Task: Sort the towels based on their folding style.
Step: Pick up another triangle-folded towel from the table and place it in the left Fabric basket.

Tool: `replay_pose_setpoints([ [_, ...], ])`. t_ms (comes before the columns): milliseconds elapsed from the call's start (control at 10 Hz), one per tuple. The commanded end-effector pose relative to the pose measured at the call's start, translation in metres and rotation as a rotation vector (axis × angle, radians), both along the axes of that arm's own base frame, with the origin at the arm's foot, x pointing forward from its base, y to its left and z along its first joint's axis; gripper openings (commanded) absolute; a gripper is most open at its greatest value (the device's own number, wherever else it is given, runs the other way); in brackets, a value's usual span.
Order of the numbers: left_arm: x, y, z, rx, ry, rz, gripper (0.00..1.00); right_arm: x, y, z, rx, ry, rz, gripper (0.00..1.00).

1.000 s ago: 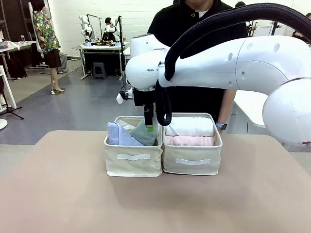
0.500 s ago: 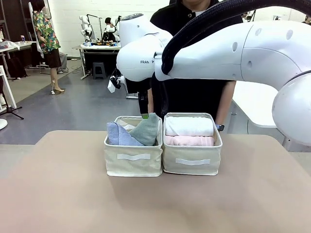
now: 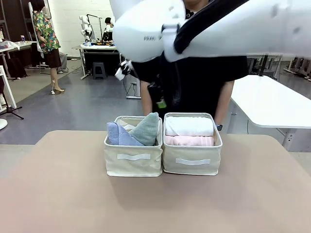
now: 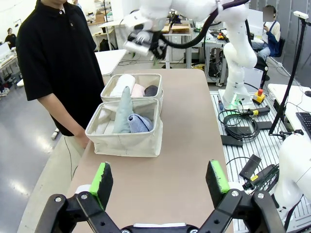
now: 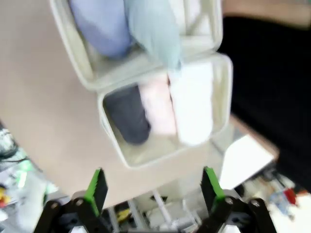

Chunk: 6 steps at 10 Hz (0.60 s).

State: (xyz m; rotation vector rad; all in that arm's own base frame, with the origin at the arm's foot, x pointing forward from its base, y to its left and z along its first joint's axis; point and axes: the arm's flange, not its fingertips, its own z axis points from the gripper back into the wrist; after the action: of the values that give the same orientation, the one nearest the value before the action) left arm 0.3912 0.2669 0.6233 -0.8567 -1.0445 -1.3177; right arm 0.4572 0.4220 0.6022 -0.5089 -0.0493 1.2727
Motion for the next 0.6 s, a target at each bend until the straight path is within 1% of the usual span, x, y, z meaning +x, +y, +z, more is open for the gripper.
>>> replay_pose_setpoints([
  [0,-0.003,-0.001,0.000,-0.004,-0.008,-0.002,1.00,-0.049,-0.074,-0.002,0.022,-0.062,-0.139,1.00],
  [200,-0.003,-0.001,0.000,-0.004,-0.008,-0.002,1.00,-0.085,-0.147,0.007,0.131,-0.111,-0.261,1.00],
  [300,-0.003,-0.001,0.000,-0.004,-0.008,-0.002,1.00,-0.099,-0.180,0.010,0.188,-0.135,-0.288,1.00],
  [400,-0.003,-0.001,0.000,-0.004,-0.008,-0.002,1.00,-0.106,-0.212,0.012,0.272,-0.158,-0.295,1.00],
  [500,-0.003,-0.001,0.000,-0.004,-0.008,-0.002,1.00,-0.102,-0.244,0.010,0.353,-0.160,-0.337,1.00],
])
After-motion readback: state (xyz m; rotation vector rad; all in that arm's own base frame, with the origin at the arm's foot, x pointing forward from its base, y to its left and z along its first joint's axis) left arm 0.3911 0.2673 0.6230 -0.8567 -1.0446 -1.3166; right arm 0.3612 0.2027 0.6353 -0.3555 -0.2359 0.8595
